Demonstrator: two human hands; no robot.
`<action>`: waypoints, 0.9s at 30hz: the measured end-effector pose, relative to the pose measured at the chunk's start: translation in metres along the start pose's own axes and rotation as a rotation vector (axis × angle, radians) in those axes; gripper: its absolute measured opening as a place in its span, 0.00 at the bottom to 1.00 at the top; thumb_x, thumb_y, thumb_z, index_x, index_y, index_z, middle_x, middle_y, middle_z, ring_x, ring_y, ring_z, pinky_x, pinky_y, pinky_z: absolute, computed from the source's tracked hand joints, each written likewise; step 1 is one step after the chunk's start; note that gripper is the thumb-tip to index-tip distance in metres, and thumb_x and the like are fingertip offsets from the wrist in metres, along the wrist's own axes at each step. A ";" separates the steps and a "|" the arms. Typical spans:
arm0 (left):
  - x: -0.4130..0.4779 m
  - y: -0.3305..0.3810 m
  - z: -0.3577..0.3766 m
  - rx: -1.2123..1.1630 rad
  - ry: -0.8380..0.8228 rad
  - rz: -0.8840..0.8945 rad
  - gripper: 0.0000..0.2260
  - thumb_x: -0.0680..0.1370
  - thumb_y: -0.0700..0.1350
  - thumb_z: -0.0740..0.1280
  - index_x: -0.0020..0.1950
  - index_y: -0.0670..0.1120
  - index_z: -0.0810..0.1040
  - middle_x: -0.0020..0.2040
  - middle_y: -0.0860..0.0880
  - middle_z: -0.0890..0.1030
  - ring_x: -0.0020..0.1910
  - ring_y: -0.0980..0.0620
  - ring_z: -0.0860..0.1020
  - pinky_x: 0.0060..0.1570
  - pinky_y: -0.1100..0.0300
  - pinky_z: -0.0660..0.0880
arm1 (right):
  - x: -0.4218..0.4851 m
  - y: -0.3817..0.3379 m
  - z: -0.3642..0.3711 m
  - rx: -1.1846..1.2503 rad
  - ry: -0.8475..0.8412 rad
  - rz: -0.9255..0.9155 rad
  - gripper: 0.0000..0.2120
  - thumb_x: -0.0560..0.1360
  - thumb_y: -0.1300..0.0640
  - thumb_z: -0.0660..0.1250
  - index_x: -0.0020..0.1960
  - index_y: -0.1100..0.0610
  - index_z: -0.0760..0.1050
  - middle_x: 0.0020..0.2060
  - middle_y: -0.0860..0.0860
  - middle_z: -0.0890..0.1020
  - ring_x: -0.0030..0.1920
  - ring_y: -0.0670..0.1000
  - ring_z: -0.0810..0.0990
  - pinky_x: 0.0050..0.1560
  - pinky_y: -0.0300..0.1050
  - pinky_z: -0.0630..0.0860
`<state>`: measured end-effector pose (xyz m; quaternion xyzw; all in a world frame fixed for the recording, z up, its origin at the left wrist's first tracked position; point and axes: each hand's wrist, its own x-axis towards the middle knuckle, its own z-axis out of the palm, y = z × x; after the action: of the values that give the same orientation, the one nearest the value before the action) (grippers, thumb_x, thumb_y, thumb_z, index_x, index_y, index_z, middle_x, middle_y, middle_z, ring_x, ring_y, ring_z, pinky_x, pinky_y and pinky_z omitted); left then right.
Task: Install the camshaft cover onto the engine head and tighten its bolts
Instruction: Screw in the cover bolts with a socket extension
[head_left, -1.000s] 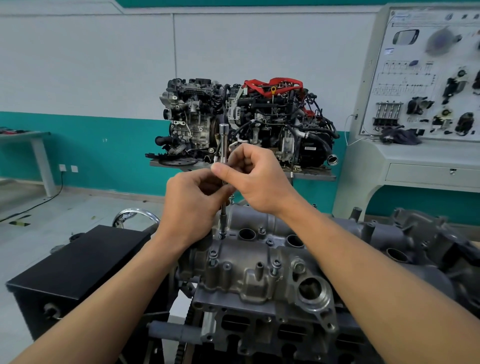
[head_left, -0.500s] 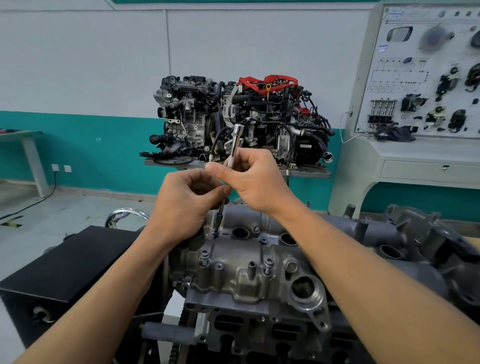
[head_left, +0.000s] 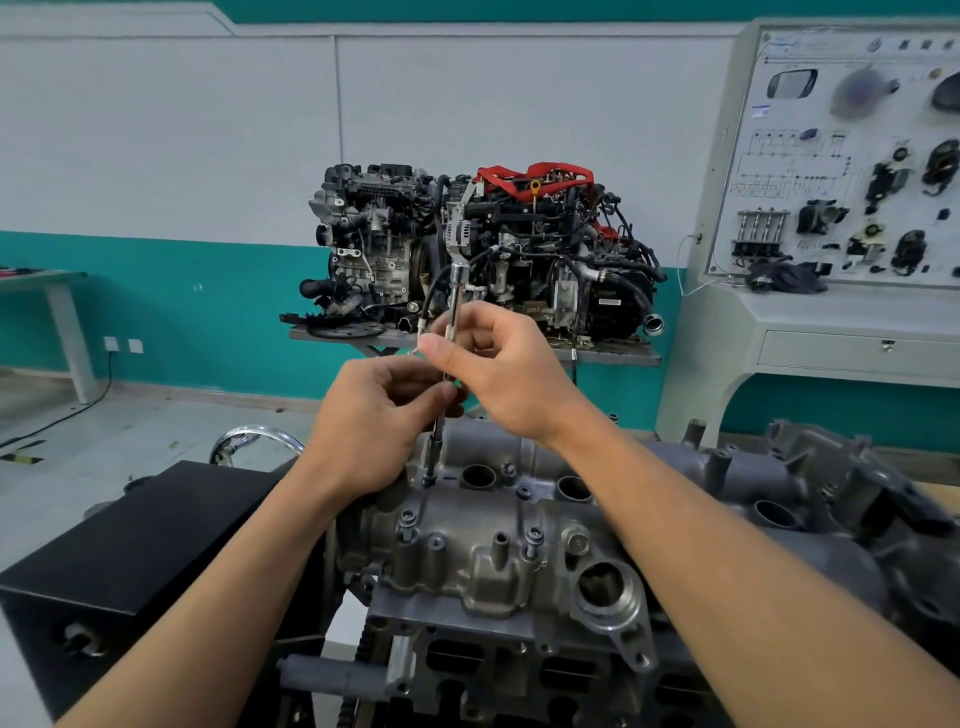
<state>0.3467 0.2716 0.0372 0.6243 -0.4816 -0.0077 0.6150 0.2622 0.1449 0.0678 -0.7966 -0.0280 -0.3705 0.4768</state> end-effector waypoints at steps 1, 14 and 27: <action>0.000 0.001 0.000 -0.011 -0.040 0.008 0.08 0.79 0.36 0.69 0.48 0.48 0.85 0.42 0.50 0.88 0.43 0.56 0.86 0.45 0.67 0.80 | 0.000 0.000 -0.001 0.017 -0.022 0.010 0.06 0.79 0.60 0.68 0.52 0.62 0.78 0.31 0.54 0.72 0.32 0.46 0.72 0.37 0.41 0.73; 0.001 -0.001 -0.001 -0.020 -0.017 -0.012 0.04 0.78 0.38 0.70 0.47 0.45 0.84 0.40 0.46 0.87 0.41 0.50 0.86 0.46 0.56 0.83 | -0.001 0.002 -0.002 -0.022 -0.025 0.018 0.10 0.74 0.57 0.74 0.52 0.58 0.76 0.29 0.50 0.73 0.31 0.47 0.71 0.34 0.40 0.71; -0.001 -0.001 -0.002 0.078 0.129 0.002 0.04 0.74 0.42 0.76 0.46 0.44 0.83 0.36 0.51 0.86 0.35 0.55 0.85 0.35 0.66 0.79 | 0.000 0.003 -0.001 -0.041 0.001 -0.020 0.10 0.72 0.56 0.76 0.43 0.58 0.77 0.32 0.54 0.78 0.34 0.52 0.76 0.37 0.49 0.76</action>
<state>0.3480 0.2733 0.0368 0.6465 -0.4413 0.0518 0.6201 0.2628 0.1431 0.0658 -0.8057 -0.0281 -0.3760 0.4567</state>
